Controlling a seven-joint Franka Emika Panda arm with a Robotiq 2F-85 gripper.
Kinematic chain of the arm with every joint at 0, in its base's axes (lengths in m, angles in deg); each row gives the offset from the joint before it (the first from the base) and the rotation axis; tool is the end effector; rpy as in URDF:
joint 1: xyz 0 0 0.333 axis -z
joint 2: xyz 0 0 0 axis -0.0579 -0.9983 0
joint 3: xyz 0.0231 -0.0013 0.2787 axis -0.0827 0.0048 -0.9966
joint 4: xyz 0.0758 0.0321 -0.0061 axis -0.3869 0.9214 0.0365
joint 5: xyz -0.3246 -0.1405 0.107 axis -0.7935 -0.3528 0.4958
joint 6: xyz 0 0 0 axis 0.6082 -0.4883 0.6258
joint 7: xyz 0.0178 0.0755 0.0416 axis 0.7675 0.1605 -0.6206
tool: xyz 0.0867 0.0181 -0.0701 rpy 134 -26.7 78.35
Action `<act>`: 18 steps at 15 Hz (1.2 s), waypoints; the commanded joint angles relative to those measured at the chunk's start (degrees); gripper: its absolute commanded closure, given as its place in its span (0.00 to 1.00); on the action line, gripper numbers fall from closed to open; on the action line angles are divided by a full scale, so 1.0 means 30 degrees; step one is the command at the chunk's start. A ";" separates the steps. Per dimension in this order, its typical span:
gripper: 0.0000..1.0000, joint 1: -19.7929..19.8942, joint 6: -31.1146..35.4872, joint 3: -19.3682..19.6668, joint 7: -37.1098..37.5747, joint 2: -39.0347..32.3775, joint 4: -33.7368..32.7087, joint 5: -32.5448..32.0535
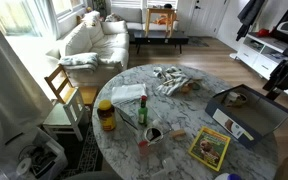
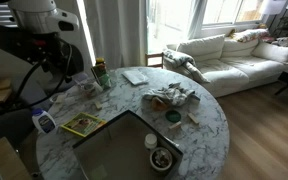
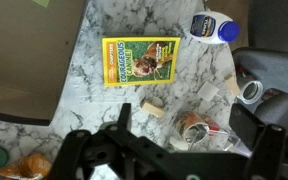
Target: Put the yellow book in the storage box
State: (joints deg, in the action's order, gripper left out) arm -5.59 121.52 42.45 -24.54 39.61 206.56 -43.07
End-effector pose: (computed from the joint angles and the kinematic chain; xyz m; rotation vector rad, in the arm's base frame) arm 0.3595 -0.0850 0.4637 -2.8805 -0.3461 -0.1153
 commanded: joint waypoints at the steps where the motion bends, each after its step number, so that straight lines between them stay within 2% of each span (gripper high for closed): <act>1: 0.00 0.0400 -0.0063 -0.0338 -0.0186 -0.0076 -0.0040 0.0212; 10: 0.00 0.0400 -0.0062 -0.0338 -0.0186 -0.0076 -0.0040 0.0212; 12: 0.00 0.0918 0.1911 -0.0599 0.1839 -0.0491 0.1274 0.0915; 16: 0.00 0.1826 0.6200 -0.2226 0.5928 -0.1161 0.4520 0.0567; 18: 0.00 0.2300 0.9445 -0.3229 0.7905 -0.1831 0.6246 -0.0034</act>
State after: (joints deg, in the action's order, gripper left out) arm -1.39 139.05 37.12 -8.52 36.27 218.60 -41.99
